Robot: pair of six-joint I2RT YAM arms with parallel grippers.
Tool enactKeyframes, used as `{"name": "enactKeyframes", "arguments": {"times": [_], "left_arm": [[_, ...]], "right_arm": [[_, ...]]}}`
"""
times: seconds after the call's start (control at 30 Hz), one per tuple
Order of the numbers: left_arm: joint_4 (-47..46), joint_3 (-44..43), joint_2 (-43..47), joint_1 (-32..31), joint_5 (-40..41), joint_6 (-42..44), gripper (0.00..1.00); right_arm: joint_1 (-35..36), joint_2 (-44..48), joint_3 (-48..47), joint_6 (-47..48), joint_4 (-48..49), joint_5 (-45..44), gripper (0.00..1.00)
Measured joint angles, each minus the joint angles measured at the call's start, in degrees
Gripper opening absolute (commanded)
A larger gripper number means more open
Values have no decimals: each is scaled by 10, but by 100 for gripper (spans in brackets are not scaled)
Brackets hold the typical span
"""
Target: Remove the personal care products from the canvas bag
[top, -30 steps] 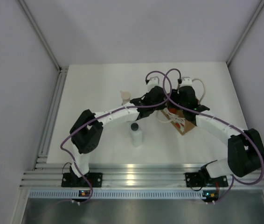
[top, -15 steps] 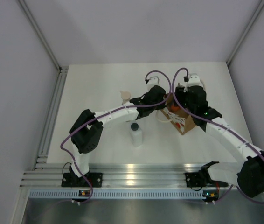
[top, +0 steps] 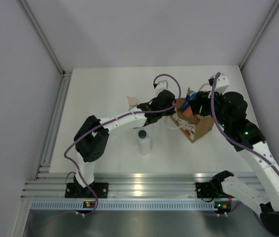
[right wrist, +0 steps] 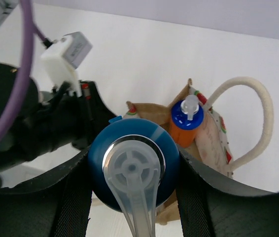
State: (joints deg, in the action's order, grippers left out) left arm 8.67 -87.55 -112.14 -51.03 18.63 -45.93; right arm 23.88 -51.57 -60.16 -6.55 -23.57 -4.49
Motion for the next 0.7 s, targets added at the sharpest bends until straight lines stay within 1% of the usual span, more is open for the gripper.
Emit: {"name": "enactKeyframes", "arguments": {"times": [0.17, 0.33, 0.53, 0.7], "left_arm": [[0, -2, 0, 0, -2, 0, 0], [1, -3, 0, 1, -3, 0, 0], [1, -5, -2, 1, -4, 3, 0], [1, -5, -2, 1, -6, 4, 0]], "right_arm": [[10, 36, -10, 7, -46, 70, 0], [22, 52, -5, 14, -78, 134, 0], [47, 114, 85, 10, -64, 200, 0], [80, 134, 168, -7, -30, 211, 0]]}}
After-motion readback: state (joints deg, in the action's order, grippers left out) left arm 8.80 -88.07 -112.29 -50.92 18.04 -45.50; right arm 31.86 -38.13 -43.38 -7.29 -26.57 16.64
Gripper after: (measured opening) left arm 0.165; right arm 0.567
